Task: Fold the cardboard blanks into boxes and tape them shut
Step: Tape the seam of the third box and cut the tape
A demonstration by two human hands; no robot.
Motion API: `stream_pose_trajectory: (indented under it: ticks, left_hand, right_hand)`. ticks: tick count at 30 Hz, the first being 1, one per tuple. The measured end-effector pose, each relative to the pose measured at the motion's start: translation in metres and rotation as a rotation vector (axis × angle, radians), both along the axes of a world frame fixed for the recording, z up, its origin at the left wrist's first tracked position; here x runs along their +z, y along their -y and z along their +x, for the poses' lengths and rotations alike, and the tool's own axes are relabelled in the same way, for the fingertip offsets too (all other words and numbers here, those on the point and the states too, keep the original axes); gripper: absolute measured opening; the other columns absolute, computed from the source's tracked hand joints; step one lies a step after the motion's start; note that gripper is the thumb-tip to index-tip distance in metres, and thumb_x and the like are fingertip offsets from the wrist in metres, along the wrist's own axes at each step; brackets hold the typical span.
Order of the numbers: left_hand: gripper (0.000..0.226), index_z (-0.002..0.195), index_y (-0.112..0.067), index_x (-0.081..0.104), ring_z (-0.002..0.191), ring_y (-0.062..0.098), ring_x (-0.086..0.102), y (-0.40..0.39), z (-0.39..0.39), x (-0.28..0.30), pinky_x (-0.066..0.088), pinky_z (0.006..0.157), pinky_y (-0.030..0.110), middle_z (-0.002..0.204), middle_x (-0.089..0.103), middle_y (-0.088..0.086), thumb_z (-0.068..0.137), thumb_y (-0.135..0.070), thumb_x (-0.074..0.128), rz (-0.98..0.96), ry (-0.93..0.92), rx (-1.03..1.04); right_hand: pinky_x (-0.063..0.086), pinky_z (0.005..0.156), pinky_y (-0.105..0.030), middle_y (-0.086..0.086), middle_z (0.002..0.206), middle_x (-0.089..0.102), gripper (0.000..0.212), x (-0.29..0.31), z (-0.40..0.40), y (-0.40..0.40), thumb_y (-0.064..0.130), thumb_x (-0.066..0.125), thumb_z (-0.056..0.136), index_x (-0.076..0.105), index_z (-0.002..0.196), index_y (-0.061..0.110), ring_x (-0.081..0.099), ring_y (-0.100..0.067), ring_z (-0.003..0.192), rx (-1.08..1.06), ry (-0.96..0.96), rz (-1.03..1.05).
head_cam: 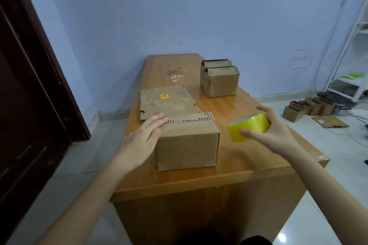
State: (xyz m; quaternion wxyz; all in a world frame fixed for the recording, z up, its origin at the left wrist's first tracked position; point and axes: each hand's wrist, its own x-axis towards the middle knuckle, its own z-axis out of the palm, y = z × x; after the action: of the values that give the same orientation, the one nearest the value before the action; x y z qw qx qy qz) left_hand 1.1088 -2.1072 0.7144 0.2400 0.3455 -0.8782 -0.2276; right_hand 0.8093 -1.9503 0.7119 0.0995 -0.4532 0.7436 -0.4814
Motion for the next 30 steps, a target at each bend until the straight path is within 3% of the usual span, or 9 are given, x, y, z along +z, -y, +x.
stream_pose_trajectory:
  ticks: [2,7,12,15,18,20,24,26,30]
  left_hand:
    - [0.056,0.138,-0.045,0.036,0.137,0.006,0.028,-0.001,-0.001,0.0,0.027,0.112,0.05,0.147,0.023,-0.032,0.088,-0.056,0.014,0.01,-0.004,0.005]
    - [0.043,0.141,-0.035,0.037,0.135,0.004,0.029,-0.008,-0.005,0.001,0.026,0.109,0.035,0.15,0.024,-0.024,0.101,-0.037,0.021,-0.026,-0.002,0.019]
    - [0.041,0.139,-0.033,0.041,0.133,-0.004,0.025,-0.009,-0.006,-0.002,0.023,0.115,0.036,0.148,0.028,-0.022,0.101,-0.035,0.024,0.042,-0.1,-0.013]
    - [0.037,0.133,-0.031,0.047,0.134,-0.004,0.025,-0.01,-0.008,-0.004,0.021,0.115,0.028,0.146,0.033,-0.018,0.102,-0.028,0.027,0.095,-0.208,-0.02]
    - [0.036,0.121,-0.03,0.056,0.13,-0.008,0.028,-0.017,-0.011,0.002,0.018,0.107,0.006,0.14,0.038,-0.015,0.103,-0.018,0.027,0.269,-0.378,-0.029]
    - [0.039,0.112,-0.034,0.058,0.13,-0.004,0.029,-0.021,-0.01,0.009,0.02,0.107,0.009,0.137,0.04,-0.014,0.104,-0.018,0.023,0.338,-0.422,-0.039]
    - [0.024,0.093,-0.041,0.055,0.106,-0.014,0.043,-0.029,-0.013,0.026,0.027,0.085,-0.002,0.108,0.053,-0.021,0.097,-0.036,0.032,0.294,-0.557,0.061]
    - [0.018,0.091,-0.035,0.056,0.088,-0.019,0.05,-0.031,-0.017,0.038,0.033,0.074,-0.001,0.094,0.055,-0.022,0.097,-0.041,0.04,0.399,-0.706,0.085]
    - [0.039,0.1,-0.02,0.059,0.093,0.002,0.059,-0.026,-0.025,0.044,0.044,0.081,0.016,0.099,0.064,-0.006,0.08,-0.052,0.052,0.439,-0.747,0.09]
  right_hand:
    - [0.043,0.07,-0.016,0.001,0.119,0.049,0.079,0.022,0.01,0.004,0.034,0.084,0.067,0.042,0.133,0.027,0.052,-0.018,0.101,-0.007,0.144,-0.149]
    - [0.054,0.085,-0.037,0.001,0.1,0.063,0.071,0.072,0.048,0.027,0.048,0.072,0.05,0.056,0.113,0.018,0.065,-0.014,0.093,0.144,0.532,-0.422]
    - [0.053,0.092,-0.047,-0.008,0.12,0.064,0.055,0.093,0.096,0.066,0.051,0.069,0.068,0.06,0.114,0.022,0.066,-0.024,0.104,0.292,0.813,-0.307]
    - [0.049,0.096,-0.049,0.002,0.115,0.059,0.021,0.083,0.12,0.088,0.05,0.062,0.081,0.056,0.092,0.033,0.059,-0.023,0.111,0.255,0.791,-0.239]
    - [0.044,0.102,-0.047,0.012,0.094,0.055,0.028,0.074,0.131,0.101,0.055,0.066,0.07,0.054,0.081,0.032,0.056,-0.018,0.109,0.164,0.8,-0.248]
    - [0.043,0.103,-0.045,0.012,0.087,0.053,0.024,0.071,0.133,0.104,0.05,0.066,0.075,0.052,0.077,0.031,0.055,-0.016,0.102,0.13,0.799,-0.282]
    - [0.046,0.085,-0.03,0.011,0.089,0.057,0.028,0.06,0.135,0.104,0.05,0.065,0.072,0.059,0.088,0.028,0.055,-0.004,0.091,0.178,0.664,-0.319]
    - [0.044,0.079,-0.027,0.013,0.088,0.058,0.035,0.056,0.138,0.104,0.054,0.063,0.069,0.061,0.093,0.029,0.054,0.0,0.087,0.181,0.583,-0.302]
    - [0.046,0.079,-0.029,0.009,0.089,0.06,0.04,0.057,0.137,0.104,0.052,0.061,0.064,0.061,0.095,0.026,0.058,-0.005,0.088,0.172,0.62,-0.329]
